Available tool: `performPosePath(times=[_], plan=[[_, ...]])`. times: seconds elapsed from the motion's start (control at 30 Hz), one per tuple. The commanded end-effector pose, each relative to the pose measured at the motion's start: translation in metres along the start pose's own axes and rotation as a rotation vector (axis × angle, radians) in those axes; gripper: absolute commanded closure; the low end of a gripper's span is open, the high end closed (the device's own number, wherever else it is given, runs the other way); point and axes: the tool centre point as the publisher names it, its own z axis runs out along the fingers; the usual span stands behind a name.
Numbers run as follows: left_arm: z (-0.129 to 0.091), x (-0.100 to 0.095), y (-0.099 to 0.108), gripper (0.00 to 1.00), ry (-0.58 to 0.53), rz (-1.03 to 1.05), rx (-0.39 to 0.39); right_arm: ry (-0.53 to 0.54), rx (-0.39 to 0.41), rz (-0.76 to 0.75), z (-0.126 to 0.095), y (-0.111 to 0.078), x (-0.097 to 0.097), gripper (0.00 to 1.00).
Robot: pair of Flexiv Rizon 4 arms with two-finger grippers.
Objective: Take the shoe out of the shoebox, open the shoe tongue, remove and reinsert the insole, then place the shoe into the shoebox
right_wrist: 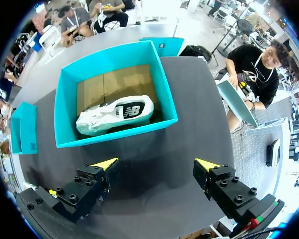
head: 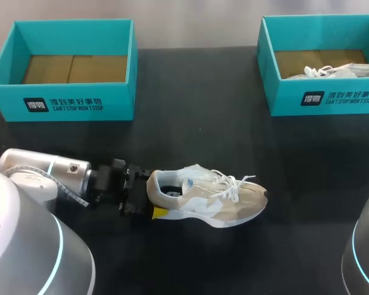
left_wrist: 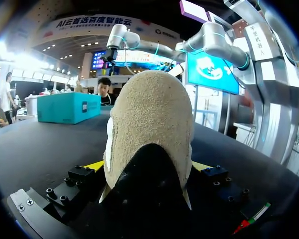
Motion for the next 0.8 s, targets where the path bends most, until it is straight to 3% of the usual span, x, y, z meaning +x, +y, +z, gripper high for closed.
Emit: performPosePath(times=[0.03, 0.67, 0.7, 0.73, 0.77, 0.8], plan=[[0.006, 0.001, 0.001, 0.00, -0.006, 0.001, 0.004, -0.002, -0.001, 0.001, 0.000, 0.000, 0.001, 0.00], [0.021, 0.002, 0.003, 0.00, -0.043, 0.002, 0.016, -0.002, -0.001, 0.001, 0.000, 0.000, 0.001, 0.00], [0.020, 0.002, 0.003, 0.16, -0.044, 0.002, 0.017, -0.002, -0.001, 0.001, 0.000, 0.000, 0.001, 0.00], [0.020, 0.002, 0.003, 0.63, -0.046, 0.001, 0.017, -0.002, -0.001, 0.001, 0.000, 0.000, 0.001, 0.00], [0.020, 0.002, 0.003, 1.00, -0.047, 0.002, 0.017, -0.002, -0.001, 0.001, 0.000, 0.000, 0.001, 0.00], [0.020, 0.002, 0.003, 1.00, -0.048, 0.003, 0.018, -0.002, -0.001, 0.001, 0.000, 0.000, 0.001, 0.00]])
